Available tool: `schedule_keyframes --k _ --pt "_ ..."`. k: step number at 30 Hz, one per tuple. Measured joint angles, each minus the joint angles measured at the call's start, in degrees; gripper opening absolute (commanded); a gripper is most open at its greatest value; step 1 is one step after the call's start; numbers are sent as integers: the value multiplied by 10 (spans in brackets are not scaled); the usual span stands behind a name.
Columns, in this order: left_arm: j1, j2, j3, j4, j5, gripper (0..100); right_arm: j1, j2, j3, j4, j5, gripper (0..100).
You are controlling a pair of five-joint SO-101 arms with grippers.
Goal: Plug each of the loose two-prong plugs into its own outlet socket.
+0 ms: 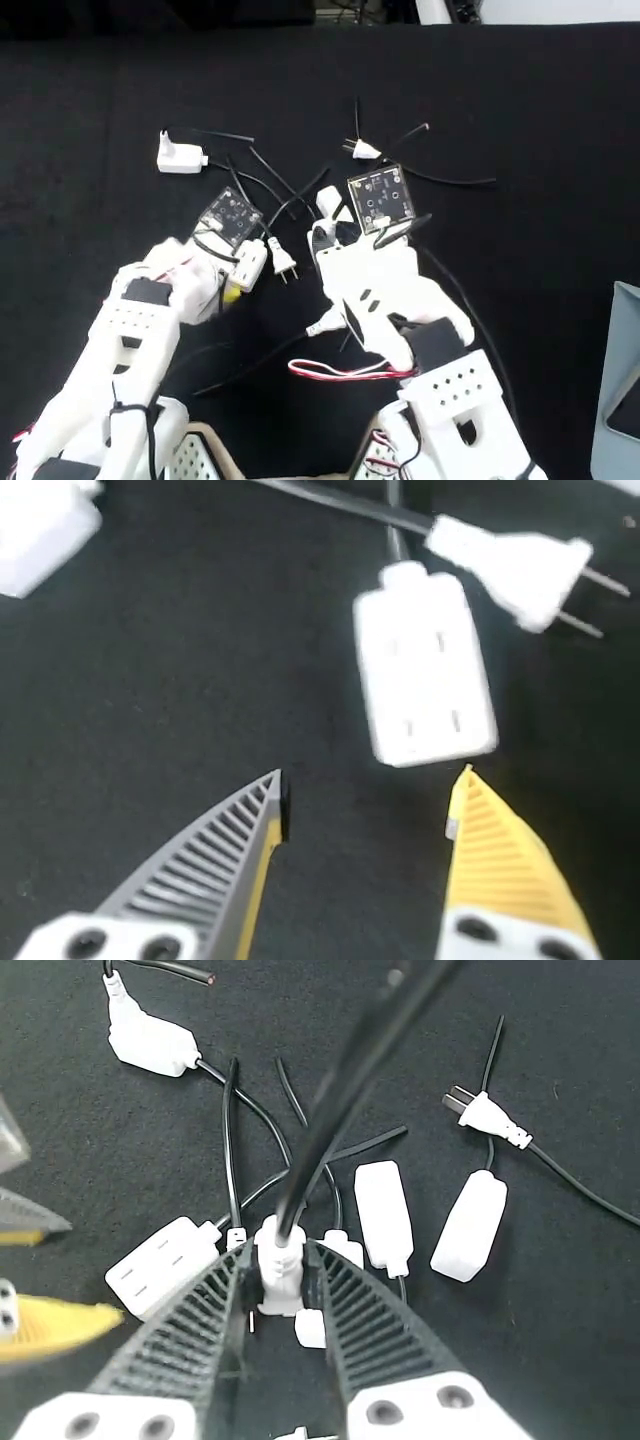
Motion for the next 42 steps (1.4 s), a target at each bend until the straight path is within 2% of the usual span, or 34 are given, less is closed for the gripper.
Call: schedule_keyframes --k 4,8,14,17,23,29,34,38,42 --pt "44 0 -24 55 45 266 0 0 1 0 0 12" --pt "76 0 -30 60 72 266 0 0 5 0 0 12" --pt "36 31 16 -80 74 267 0 0 5 0 0 12" --pt "2 54 14 -94 62 267 0 0 5 0 0 12" --pt "-56 56 -18 -54 44 267 0 0 5 0 0 12" --pt "-61 45 -47 9 44 267 0 0 5 0 0 12" --pt "-69 -40 -47 39 44 270 -18 0 5 0 0 12" --pt "-39 -114 -10 55 47 272 -24 0 5 0 0 12" --pt "-10 -123 37 1 62 272 -24 0 5 0 0 12"
